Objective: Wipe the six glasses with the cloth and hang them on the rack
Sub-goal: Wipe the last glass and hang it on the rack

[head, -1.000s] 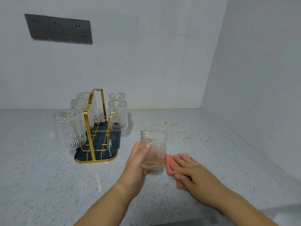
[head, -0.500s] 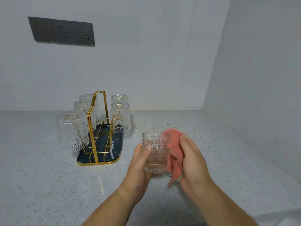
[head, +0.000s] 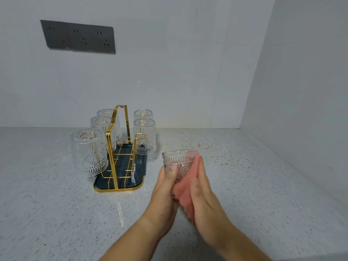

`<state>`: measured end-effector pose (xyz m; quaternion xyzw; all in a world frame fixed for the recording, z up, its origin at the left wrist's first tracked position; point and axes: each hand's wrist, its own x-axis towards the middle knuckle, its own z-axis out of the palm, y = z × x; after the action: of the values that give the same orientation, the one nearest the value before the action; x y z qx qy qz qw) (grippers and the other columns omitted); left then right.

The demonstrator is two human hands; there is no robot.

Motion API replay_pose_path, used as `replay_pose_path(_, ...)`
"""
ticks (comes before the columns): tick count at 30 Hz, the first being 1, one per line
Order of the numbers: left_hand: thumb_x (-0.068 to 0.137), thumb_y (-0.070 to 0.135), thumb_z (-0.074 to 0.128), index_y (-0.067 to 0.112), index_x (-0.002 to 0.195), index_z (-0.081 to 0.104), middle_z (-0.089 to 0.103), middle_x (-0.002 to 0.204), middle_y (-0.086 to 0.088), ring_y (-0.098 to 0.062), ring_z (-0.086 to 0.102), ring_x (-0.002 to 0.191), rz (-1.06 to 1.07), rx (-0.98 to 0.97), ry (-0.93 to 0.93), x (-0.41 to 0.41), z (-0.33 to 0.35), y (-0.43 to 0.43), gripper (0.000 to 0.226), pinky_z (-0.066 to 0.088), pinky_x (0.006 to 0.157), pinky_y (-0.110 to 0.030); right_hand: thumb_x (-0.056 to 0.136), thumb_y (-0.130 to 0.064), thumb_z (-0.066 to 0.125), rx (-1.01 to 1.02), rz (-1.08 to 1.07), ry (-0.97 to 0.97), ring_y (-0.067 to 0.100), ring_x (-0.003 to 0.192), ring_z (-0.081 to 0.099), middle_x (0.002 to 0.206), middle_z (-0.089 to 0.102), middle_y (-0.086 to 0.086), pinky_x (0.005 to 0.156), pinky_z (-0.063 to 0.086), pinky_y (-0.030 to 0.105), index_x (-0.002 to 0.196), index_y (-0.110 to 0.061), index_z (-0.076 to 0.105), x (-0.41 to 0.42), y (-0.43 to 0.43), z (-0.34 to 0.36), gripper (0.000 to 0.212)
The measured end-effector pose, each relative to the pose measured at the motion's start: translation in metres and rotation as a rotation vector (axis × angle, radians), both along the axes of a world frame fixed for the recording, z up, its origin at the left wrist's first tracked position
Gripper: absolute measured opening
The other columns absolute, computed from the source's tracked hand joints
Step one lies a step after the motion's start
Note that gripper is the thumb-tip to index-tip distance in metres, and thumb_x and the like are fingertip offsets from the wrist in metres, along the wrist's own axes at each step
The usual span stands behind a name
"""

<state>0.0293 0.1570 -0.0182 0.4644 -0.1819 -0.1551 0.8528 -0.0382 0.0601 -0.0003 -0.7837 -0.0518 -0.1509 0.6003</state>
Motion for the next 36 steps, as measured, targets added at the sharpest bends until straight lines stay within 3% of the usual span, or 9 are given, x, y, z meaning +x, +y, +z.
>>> replay_pose_path(6, 0.082, 0.048, 0.071, 0.01, 0.129, 0.047, 0.079, 0.111, -0.005, -0.022, 0.076, 0.105, 0.055, 0.041, -0.028, -0.013, 0.02, 0.001, 0.065, 0.061, 0.088, -0.035, 0.103, -0.043, 0.026, -0.052, -0.041, -0.145, -0.01, 0.153, 0.004, 0.165, 0.002, -0.036, 0.126, 0.009, 0.018, 0.16, -0.037, -0.003, -0.015, -0.002, 0.005, 0.064)
replay_pose_path(11, 0.096, 0.043, 0.062, 0.004, 0.139, 0.057, 0.067, 0.136, -0.023, -0.044, 0.061, 0.13, -0.04, 0.041, 0.026, -0.038, 0.034, 0.002, 0.058, 0.045, 0.111, -0.065, 0.095, -0.066, 0.032, 0.116, -0.102, -0.125, -0.008, 0.145, 0.036, 0.162, 0.032, -0.026, 0.124, 0.032, 0.031, 0.159, -0.044, 0.02, -0.007, -0.017, 0.042, 0.068)
replay_pose_path(16, 0.095, 0.051, 0.065, 0.01, 0.139, 0.059, 0.073, 0.13, -0.012, -0.025, 0.072, 0.119, -0.01, 0.027, 0.088, -0.045, 0.042, 0.013, 0.061, 0.055, 0.1, -0.044, 0.104, -0.048, 0.028, -0.121, 0.006, -0.135, -0.007, 0.154, 0.01, 0.167, 0.003, -0.03, 0.127, 0.018, 0.03, 0.16, -0.04, -0.006, -0.03, 0.001, 0.019, 0.066)
replay_pose_path(20, 0.074, 0.049, 0.076, 0.014, 0.12, 0.048, 0.078, 0.086, 0.002, -0.016, 0.077, 0.085, 0.064, 0.041, 0.1, -0.045, 0.038, 0.018, 0.065, 0.062, 0.069, -0.029, 0.103, -0.041, 0.032, -0.245, -0.023, -0.148, -0.01, 0.153, 0.005, 0.167, -0.005, -0.03, 0.126, 0.015, 0.02, 0.157, -0.043, -0.014, -0.042, 0.008, 0.003, 0.071)
replay_pose_path(24, 0.094, 0.047, 0.071, -0.004, 0.138, 0.048, 0.071, 0.124, -0.026, -0.044, 0.069, 0.116, 0.002, 0.072, 0.135, -0.054, 0.039, 0.015, 0.071, 0.058, 0.098, -0.053, 0.096, -0.066, 0.03, -0.014, -0.078, -0.065, -0.005, 0.15, 0.026, 0.164, 0.025, -0.023, 0.126, 0.024, 0.034, 0.161, -0.044, 0.008, -0.025, -0.002, 0.027, 0.072)
replay_pose_path(27, 0.104, 0.043, 0.051, 0.011, 0.137, 0.066, 0.07, 0.136, -0.015, -0.03, 0.065, 0.13, -0.035, 0.075, 0.1, -0.058, 0.041, 0.01, 0.049, 0.047, 0.113, -0.053, 0.091, -0.07, 0.031, 0.08, -0.117, -0.025, 0.008, 0.135, 0.052, 0.143, 0.055, -0.011, 0.119, 0.038, 0.038, 0.156, -0.042, 0.03, -0.012, -0.011, 0.043, 0.071)
replay_pose_path(29, 0.106, 0.042, 0.044, 0.015, 0.139, 0.066, 0.071, 0.136, -0.005, -0.02, 0.066, 0.129, -0.063, 0.061, 0.076, -0.06, 0.05, 0.011, 0.048, 0.048, 0.113, -0.044, 0.092, -0.077, 0.029, 0.074, -0.083, -0.062, 0.004, 0.144, 0.043, 0.159, 0.041, -0.017, 0.122, 0.035, 0.041, 0.158, -0.045, 0.02, -0.016, -0.004, 0.04, 0.074)
replay_pose_path(33, 0.079, 0.05, 0.083, 0.011, 0.129, 0.052, 0.08, 0.105, -0.001, -0.018, 0.077, 0.101, 0.051, 0.054, 0.113, -0.05, 0.057, 0.02, 0.071, 0.059, 0.089, -0.038, 0.101, -0.056, 0.03, -0.129, -0.039, -0.152, -0.012, 0.151, 0.009, 0.165, 0.0, -0.034, 0.128, 0.021, 0.033, 0.157, -0.049, -0.011, -0.04, 0.017, 0.01, 0.07)
replay_pose_path(36, 0.074, 0.044, 0.082, 0.008, 0.123, 0.051, 0.08, 0.091, 0.002, -0.016, 0.078, 0.09, 0.049, 0.064, 0.121, -0.051, 0.056, 0.02, 0.069, 0.062, 0.077, -0.034, 0.104, -0.048, 0.03, -0.083, -0.029, -0.175, -0.011, 0.152, 0.008, 0.164, -0.002, -0.038, 0.127, 0.019, 0.031, 0.158, -0.046, -0.007, -0.04, 0.014, 0.003, 0.066)
